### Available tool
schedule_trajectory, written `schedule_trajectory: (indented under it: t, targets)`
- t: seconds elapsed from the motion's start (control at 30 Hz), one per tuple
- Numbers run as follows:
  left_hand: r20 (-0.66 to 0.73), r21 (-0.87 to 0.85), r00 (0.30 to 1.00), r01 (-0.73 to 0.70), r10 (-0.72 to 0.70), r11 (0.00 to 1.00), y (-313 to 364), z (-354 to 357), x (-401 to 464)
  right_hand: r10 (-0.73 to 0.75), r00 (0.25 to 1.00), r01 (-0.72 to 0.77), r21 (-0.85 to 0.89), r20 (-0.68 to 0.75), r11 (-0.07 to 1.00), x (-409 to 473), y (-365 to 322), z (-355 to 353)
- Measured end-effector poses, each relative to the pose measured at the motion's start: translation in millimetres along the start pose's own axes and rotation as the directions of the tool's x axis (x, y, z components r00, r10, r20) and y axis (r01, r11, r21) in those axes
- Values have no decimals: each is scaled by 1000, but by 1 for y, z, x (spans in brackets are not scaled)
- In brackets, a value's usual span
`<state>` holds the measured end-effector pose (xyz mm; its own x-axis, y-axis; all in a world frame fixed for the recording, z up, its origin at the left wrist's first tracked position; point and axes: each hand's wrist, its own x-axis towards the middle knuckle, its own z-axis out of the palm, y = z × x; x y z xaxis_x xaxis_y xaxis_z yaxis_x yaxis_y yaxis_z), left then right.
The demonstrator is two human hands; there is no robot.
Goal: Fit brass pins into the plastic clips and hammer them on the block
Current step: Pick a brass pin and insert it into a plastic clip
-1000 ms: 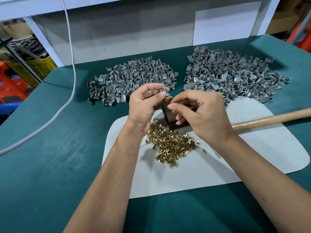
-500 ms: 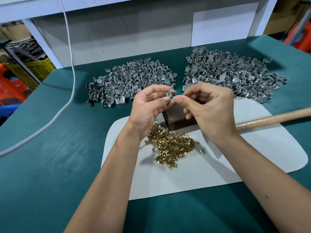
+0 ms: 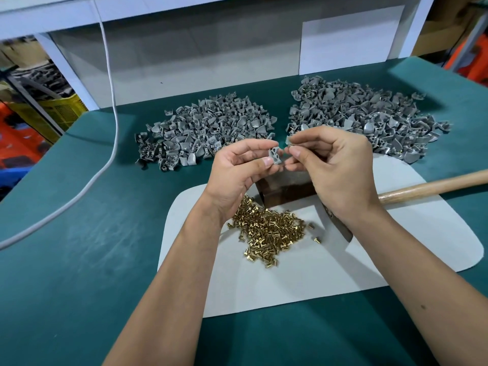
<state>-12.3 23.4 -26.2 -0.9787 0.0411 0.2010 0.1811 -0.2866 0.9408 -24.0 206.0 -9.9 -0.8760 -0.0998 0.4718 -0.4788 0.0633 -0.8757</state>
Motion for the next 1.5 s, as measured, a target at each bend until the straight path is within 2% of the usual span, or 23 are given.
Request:
schedule_trajectory:
  t: [0.23, 0.43, 0.9, 1.17, 1.5]
  targets:
    - [-5, -12, 1000, 4, -4, 1000, 0, 4, 0, -84, 996, 89, -217, 34, 972, -2, -3, 0]
    - [-4, -20, 1000, -8, 8, 1000, -1, 5, 0, -60, 997, 74, -312, 54, 947, -1, -1, 3]
    - [-13, 21, 996, -89, 89, 996, 2, 11, -1, -6, 997, 32, -324, 79, 946, 2, -5, -3]
    - [-37, 128, 990, -130, 136, 983, 0, 16, 1, -122, 991, 134, -449, 56, 883, 1, -6, -4]
    - [-113, 176, 982, -132, 153, 975, -2, 26, -1, -178, 984, 157, -490, 5, 857, -2, -7, -1]
